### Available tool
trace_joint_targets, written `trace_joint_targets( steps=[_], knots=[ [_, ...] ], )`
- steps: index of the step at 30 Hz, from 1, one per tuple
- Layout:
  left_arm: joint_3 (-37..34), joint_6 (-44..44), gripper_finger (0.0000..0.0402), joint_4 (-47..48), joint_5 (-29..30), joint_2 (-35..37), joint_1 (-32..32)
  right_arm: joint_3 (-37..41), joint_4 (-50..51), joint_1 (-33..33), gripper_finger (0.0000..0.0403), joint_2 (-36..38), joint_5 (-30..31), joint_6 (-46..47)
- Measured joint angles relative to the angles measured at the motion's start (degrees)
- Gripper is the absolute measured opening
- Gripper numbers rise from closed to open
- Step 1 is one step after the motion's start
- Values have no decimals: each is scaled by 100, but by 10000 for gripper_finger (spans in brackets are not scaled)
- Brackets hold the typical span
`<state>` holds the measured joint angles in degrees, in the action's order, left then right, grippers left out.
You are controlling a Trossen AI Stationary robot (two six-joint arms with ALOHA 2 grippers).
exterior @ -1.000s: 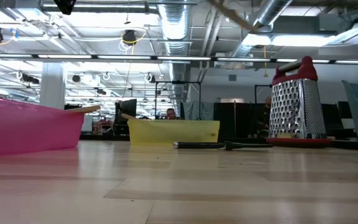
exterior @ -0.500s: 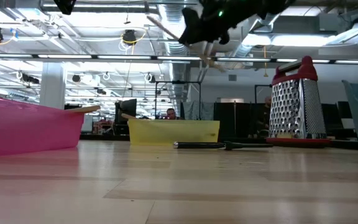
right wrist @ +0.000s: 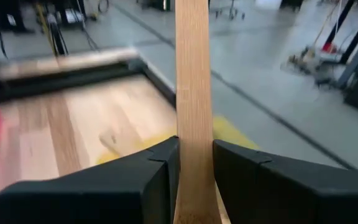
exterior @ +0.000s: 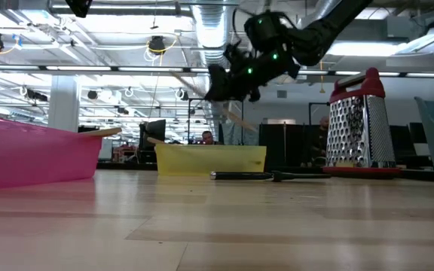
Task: Pick & Place Kitchen Items
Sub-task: Put the brown serving spoon into the yellow bin
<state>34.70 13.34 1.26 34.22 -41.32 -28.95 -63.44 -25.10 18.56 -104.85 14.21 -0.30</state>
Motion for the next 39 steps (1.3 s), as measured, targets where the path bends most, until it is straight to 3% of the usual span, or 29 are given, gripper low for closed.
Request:
trace_joint_targets(
  steps=[14,21,39],
  knots=[
    [0,0,237,-2,1,0,0,7,-59,264,82,-233,-122,-137],
    [0,0,237,0,2,0,0,5,-69,597,82,-372,-969,385],
    [0,-138,237,0,2,0,11,4,76,799,82,-621,-1016,488]
  ],
)
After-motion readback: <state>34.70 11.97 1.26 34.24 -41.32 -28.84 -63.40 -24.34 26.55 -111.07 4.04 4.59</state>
